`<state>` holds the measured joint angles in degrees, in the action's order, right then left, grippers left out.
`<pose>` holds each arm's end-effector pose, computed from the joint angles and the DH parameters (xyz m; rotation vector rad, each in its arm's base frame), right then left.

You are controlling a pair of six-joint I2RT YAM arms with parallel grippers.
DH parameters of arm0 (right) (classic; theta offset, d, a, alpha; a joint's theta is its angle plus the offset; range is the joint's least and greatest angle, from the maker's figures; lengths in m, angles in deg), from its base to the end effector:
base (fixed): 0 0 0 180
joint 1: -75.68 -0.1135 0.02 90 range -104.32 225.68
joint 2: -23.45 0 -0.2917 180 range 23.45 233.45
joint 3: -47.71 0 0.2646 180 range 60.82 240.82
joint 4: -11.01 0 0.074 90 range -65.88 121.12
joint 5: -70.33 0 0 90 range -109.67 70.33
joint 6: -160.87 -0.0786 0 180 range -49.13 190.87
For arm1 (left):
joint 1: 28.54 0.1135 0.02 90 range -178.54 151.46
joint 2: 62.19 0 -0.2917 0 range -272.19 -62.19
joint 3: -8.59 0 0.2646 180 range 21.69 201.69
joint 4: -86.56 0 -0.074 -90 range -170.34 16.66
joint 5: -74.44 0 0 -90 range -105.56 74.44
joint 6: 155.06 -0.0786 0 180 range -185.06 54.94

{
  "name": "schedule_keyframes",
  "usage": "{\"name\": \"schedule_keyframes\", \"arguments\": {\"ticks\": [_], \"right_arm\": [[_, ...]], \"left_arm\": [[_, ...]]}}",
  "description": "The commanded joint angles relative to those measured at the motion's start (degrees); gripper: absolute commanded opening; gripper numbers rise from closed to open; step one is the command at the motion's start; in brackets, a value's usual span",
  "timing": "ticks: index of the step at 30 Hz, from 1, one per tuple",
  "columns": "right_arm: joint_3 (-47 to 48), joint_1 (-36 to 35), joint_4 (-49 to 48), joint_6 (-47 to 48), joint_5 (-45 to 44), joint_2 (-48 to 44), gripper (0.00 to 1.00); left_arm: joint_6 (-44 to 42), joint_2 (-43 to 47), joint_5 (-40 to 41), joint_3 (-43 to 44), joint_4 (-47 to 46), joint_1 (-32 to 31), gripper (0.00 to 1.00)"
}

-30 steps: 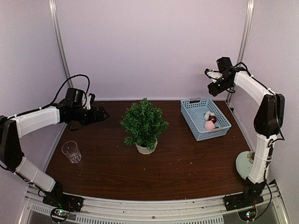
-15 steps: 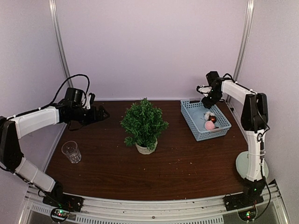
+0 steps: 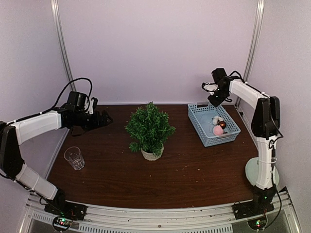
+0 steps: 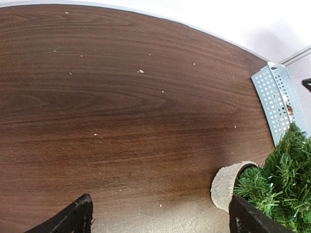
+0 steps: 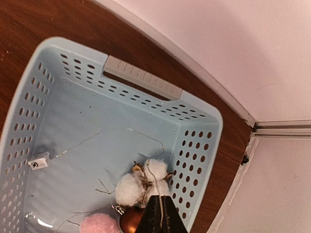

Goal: Decorate the small christmas tree

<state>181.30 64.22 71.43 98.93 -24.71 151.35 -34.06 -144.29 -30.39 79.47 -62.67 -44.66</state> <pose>0.5408 0.1026 0.2456 -0.8238 2.3983 -0.2268 0.3315 -0.1168 0.2506 -0.1712 2.3757 -0.7069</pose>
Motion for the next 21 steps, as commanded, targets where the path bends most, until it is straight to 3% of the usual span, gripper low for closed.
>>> {"name": "schedule_keyframes", "arguments": {"ticks": [1, 11, 21], "right_arm": [[1.08, -0.82, -0.18, -3.46, -1.01, -10.01, 0.0], [3.88, -2.16, -0.01, -6.24, 0.2, -20.82, 0.0], [12.74, -5.21, -0.44, -7.43, 1.05, -27.78, 0.0]], "left_arm": [[-0.73, 2.57, 4.18, 2.18, 0.35, 0.47, 0.98], [-2.49, 4.04, 3.58, 4.21, 1.01, 0.47, 0.98], [-5.0, 6.81, 2.05, 5.7, 0.8, -0.14, 0.97]]}}
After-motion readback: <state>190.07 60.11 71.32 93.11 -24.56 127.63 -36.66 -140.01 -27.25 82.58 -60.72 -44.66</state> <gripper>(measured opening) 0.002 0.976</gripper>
